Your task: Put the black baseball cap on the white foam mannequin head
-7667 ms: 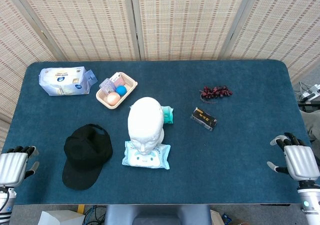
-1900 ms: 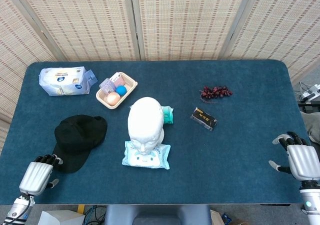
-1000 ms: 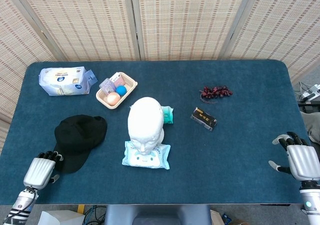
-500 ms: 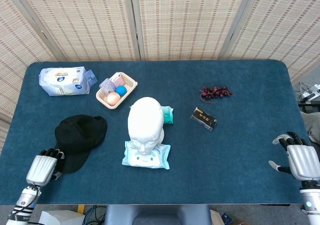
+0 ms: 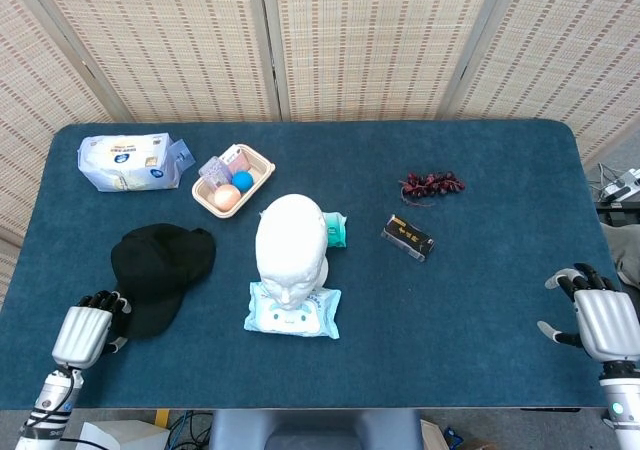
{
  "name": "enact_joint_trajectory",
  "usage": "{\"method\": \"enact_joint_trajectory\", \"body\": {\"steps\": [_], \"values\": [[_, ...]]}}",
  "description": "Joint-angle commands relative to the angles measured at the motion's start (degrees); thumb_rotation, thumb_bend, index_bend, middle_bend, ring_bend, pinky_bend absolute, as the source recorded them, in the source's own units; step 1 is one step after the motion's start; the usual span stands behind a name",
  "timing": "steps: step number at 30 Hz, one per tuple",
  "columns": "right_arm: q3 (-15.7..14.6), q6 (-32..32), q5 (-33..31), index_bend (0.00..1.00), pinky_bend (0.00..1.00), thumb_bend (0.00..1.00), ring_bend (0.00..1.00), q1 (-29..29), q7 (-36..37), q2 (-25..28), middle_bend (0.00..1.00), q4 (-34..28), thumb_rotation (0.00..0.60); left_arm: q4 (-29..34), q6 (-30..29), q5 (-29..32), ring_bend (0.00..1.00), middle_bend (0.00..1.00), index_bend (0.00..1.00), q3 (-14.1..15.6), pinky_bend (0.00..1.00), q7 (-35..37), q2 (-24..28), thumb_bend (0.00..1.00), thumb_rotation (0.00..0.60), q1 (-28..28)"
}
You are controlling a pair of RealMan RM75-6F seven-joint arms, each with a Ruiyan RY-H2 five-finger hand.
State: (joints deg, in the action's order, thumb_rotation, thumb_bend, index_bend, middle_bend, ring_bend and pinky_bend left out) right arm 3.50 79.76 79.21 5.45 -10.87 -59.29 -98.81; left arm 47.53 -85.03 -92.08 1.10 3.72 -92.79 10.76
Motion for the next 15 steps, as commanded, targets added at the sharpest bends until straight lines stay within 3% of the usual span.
{"method": "enact_joint_trajectory", "body": {"steps": [1, 15], "values": [[0.0, 0.0, 0.0, 0.39, 0.28, 0.05, 0.17, 0.0, 0.0, 0.0, 0.32, 0.0, 0.6, -1.0, -1.2, -0.5, 0.31, 0.4, 0.46, 0.1, 0.42, 3.3, -0.7, 0.02, 0.6, -0.1], [0.0, 0.2, 0.1, 0.39, 0.28, 0.05, 0.17, -0.1, 0.3, 0.1, 0.32, -0.1, 0.6, -5.5, -6.5, -1.4, 0.33, 0.43, 0.5, -1.1, 0.43, 9.7, -3.6, 0.06, 0.6, 0.3]]}}
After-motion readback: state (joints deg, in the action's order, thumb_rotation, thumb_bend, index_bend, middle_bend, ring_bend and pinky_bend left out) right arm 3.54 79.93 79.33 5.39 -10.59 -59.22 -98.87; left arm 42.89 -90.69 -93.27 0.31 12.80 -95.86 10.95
